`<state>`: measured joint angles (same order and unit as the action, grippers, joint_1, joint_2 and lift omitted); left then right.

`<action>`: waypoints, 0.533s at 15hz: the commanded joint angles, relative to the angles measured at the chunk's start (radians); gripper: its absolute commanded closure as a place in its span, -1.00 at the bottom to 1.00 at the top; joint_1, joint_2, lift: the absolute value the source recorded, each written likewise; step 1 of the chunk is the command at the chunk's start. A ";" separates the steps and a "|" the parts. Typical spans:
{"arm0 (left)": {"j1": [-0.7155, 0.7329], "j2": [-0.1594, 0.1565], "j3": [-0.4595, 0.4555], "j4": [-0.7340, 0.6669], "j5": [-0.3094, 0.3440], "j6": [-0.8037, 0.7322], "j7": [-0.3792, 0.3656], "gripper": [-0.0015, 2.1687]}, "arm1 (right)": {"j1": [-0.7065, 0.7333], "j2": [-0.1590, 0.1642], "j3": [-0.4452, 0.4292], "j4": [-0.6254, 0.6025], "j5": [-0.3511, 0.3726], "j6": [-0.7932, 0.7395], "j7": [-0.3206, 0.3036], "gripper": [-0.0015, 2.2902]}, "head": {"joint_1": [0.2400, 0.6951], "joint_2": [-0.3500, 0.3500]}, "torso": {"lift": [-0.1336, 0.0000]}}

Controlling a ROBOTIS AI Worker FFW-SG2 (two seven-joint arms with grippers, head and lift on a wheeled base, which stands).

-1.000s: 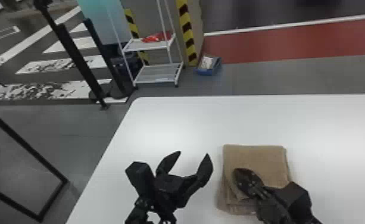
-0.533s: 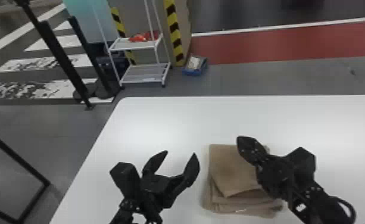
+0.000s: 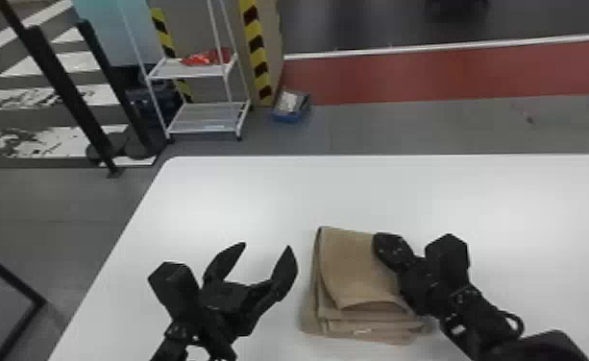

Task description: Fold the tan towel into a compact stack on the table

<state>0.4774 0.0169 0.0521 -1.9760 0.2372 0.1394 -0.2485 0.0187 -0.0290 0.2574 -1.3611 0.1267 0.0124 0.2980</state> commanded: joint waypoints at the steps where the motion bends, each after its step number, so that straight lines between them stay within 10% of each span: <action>1: 0.003 0.001 0.000 -0.003 0.001 -0.002 0.000 -0.93 | 0.050 -0.002 -0.027 -0.096 -0.044 -0.071 0.000 0.91 | 1.00 0.53 | -0.70; 4: 0.006 0.001 0.002 -0.003 0.002 -0.002 0.000 -0.93 | 0.181 -0.005 -0.056 -0.349 -0.073 -0.105 -0.017 0.77 | 1.00 0.51 | -0.70; 7: 0.006 0.001 0.000 -0.003 0.004 -0.002 0.000 -0.93 | 0.313 -0.008 -0.093 -0.490 -0.085 -0.157 -0.072 -0.64 | 1.00 0.46 | -0.70; 8: 0.006 0.001 0.000 -0.003 0.002 -0.005 0.001 -0.93 | 0.356 -0.008 -0.116 -0.510 -0.087 -0.166 -0.091 -0.83 | 1.00 0.43 | -0.70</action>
<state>0.4832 0.0186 0.0525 -1.9791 0.2398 0.1372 -0.2481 0.3151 -0.0368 0.1673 -1.8327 0.0419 -0.1369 0.2180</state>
